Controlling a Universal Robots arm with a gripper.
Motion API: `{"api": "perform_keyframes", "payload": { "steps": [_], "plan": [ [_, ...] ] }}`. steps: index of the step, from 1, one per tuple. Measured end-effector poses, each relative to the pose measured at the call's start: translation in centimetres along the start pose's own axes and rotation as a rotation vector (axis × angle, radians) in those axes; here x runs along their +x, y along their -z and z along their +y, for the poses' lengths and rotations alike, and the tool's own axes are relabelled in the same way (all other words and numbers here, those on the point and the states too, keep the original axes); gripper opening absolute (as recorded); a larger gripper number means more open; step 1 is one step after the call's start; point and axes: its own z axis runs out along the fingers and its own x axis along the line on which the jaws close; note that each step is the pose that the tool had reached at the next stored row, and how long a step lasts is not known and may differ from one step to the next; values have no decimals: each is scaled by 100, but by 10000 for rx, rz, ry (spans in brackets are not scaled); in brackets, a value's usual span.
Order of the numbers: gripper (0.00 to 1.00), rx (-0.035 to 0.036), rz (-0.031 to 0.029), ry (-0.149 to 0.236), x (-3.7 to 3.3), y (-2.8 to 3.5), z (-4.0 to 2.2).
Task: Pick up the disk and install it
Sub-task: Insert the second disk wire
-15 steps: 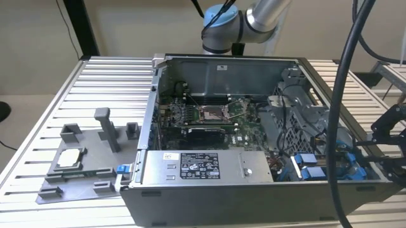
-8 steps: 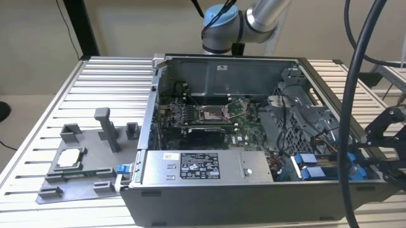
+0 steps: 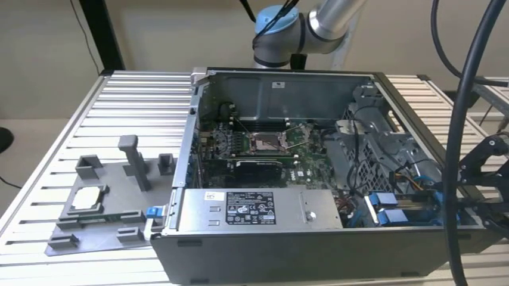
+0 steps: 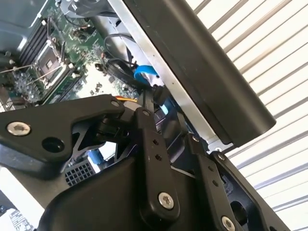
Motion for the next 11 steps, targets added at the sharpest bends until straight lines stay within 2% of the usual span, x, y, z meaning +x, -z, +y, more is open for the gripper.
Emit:
{"api": "perform_keyframes", "payload": {
  "steps": [5, 11],
  "plan": [
    [100, -9, 1, 22, -11, -29, -6],
    [100, 11, 5, 66, -21, -47, -10]
  ]
}}
